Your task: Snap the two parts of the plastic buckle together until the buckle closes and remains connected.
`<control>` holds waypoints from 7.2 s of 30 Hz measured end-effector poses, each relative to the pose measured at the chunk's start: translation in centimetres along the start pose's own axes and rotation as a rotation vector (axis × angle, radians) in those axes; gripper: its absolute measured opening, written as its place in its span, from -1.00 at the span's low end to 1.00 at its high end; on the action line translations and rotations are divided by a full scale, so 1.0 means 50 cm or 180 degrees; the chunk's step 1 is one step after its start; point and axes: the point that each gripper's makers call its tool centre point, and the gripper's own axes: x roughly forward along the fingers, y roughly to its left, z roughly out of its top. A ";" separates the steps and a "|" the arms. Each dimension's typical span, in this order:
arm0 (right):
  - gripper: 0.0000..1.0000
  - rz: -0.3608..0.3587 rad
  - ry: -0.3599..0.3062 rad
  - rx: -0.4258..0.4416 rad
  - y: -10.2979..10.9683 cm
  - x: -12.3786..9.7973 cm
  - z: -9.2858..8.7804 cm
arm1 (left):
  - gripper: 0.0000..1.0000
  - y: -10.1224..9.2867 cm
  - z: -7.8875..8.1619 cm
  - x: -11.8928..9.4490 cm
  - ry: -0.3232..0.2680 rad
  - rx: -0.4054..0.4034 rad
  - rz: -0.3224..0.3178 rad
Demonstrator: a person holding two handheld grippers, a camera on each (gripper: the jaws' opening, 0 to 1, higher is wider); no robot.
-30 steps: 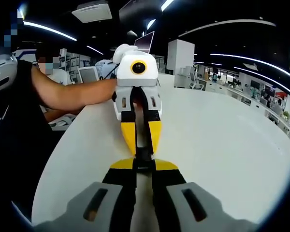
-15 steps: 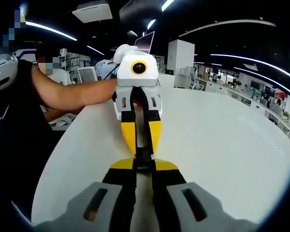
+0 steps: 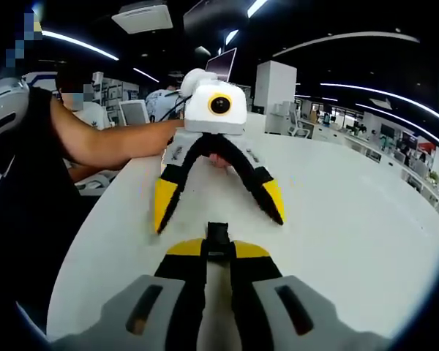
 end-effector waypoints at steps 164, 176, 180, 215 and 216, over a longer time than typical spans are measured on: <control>-0.79 -0.2255 -0.0209 0.0882 -0.378 -0.038 0.009 | 0.99 0.277 0.030 -0.162 -0.0181 -0.0060 0.2159; -0.79 -0.2272 -0.0182 0.0919 -0.400 -0.033 0.002 | 0.99 0.267 0.042 -0.157 -0.0277 -0.0049 0.2107; -0.79 -0.2286 -0.0186 0.0961 -0.426 -0.030 -0.001 | 0.99 0.269 0.038 -0.153 -0.0262 -0.0049 0.2084; -0.78 -0.2372 -0.0137 0.1027 -0.509 0.007 -0.010 | 0.99 0.282 0.016 -0.147 -0.0132 -0.0008 0.2060; -0.78 -0.2368 -0.0128 0.1023 -0.510 0.007 -0.010 | 0.99 0.282 0.017 -0.147 -0.0140 -0.0008 0.2057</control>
